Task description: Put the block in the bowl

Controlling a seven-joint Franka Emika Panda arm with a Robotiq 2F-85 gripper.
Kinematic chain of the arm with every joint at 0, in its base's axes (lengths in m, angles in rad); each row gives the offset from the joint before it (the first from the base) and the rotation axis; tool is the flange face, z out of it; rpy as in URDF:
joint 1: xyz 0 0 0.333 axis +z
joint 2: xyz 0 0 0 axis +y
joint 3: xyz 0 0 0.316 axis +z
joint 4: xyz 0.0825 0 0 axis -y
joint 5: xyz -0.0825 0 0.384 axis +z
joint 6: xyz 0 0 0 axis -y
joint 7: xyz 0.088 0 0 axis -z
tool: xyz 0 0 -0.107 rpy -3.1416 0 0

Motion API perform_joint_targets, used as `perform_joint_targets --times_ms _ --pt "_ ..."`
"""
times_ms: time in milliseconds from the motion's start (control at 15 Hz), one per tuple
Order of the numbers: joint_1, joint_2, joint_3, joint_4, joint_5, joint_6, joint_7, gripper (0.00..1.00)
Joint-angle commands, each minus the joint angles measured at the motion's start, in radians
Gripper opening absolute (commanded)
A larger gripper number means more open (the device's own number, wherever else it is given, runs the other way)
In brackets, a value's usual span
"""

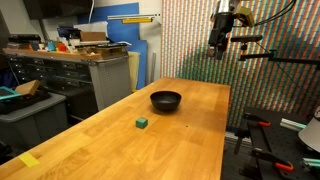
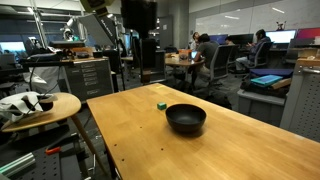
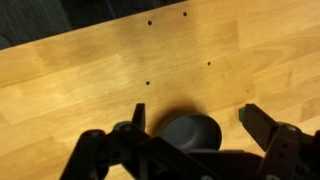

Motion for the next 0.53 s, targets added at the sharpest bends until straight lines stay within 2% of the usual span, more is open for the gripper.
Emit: perform_joint_targets --times_ms 0,467 --pt "-0.025 0.003 0.024 0.002 0.011 -0.003 -0.009 1.0" --pt "-0.015 0.043 0.041 0.019 0.023 0.019 0.015 1.0"
